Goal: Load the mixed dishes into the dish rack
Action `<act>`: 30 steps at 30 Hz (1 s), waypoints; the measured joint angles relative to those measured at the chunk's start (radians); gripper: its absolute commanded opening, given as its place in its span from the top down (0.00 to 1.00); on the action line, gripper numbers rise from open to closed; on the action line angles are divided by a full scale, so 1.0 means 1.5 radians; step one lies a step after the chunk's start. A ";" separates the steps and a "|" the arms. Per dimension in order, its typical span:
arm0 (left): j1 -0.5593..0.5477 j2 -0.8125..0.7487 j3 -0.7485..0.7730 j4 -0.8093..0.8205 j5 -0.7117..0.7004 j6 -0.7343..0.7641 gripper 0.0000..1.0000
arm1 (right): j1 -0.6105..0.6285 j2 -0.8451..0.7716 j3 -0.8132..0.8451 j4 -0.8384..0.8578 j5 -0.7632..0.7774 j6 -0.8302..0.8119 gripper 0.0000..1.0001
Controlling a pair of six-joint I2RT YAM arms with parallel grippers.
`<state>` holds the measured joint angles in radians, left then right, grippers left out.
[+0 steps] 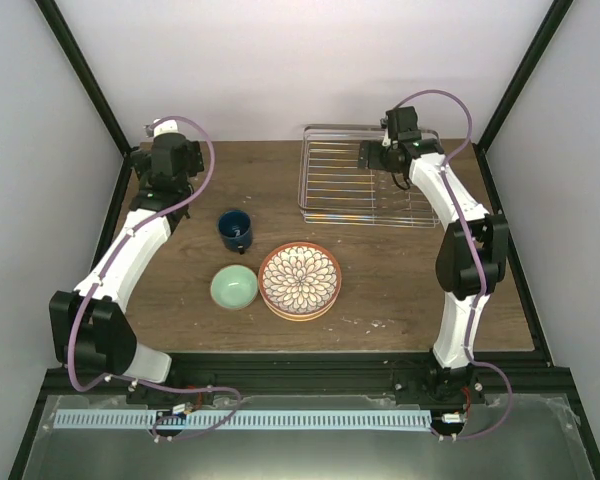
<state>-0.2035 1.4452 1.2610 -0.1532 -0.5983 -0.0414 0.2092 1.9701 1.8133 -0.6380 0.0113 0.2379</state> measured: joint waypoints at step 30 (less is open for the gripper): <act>0.054 0.006 0.018 -0.030 0.229 0.027 0.00 | 0.002 0.075 0.078 -0.066 -0.018 0.017 0.00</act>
<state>-0.1226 1.4540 1.2884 -0.1982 -0.2550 -0.0002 0.2115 2.0827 1.9297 -0.7376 -0.0151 0.2634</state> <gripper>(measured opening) 0.998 0.999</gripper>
